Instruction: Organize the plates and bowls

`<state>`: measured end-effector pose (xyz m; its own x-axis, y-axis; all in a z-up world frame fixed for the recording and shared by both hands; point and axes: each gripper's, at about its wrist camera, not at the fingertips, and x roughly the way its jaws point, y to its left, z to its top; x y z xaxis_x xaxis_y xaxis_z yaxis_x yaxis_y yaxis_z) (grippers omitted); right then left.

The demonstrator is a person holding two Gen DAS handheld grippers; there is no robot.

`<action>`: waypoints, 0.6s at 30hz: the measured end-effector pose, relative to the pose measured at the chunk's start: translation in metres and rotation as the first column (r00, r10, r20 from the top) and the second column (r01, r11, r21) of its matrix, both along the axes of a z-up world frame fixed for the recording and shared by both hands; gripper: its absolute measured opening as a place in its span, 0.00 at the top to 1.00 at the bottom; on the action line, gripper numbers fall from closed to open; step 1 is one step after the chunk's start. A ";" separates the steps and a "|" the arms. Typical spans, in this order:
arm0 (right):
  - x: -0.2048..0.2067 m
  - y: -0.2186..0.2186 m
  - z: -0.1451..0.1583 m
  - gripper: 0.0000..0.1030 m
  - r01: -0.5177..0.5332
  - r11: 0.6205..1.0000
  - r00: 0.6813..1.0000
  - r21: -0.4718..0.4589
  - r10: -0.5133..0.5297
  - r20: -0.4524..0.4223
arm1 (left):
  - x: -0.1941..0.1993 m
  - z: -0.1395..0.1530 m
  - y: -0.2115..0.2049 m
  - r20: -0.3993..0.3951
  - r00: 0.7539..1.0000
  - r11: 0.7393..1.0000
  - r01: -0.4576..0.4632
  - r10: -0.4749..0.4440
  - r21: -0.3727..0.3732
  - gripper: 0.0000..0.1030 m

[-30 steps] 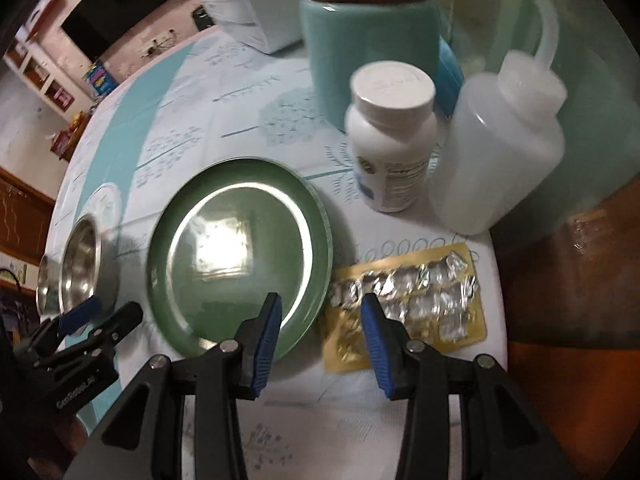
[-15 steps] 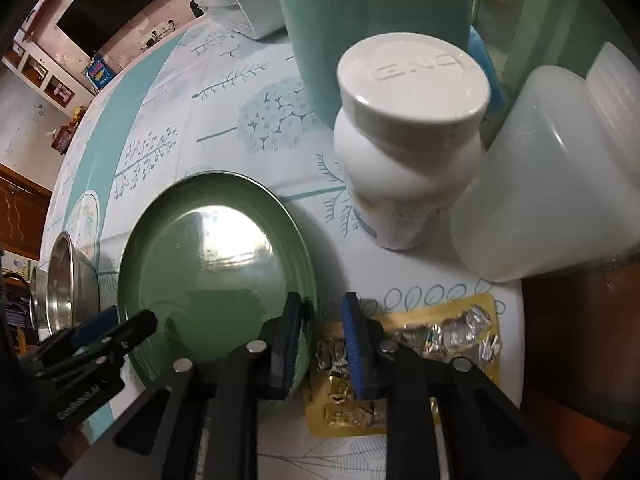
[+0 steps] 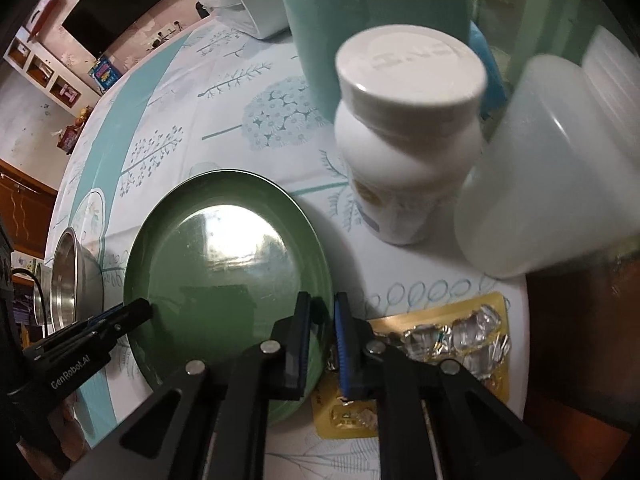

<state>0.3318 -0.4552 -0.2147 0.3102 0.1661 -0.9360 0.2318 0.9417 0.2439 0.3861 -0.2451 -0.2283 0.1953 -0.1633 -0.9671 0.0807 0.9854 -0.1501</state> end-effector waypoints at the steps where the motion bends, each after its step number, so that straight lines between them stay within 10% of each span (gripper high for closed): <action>1: -0.002 0.001 0.001 0.89 0.001 1.000 1.000 -0.004 -0.001 0.000 | -0.004 0.002 0.000 0.002 1.000 1.000 0.010 -0.010 0.010 0.87; 18: -0.091 0.043 0.043 0.91 -0.020 1.000 0.999 0.003 0.020 0.050 | -0.095 0.058 0.052 0.012 0.998 0.996 0.068 -0.068 -0.054 0.87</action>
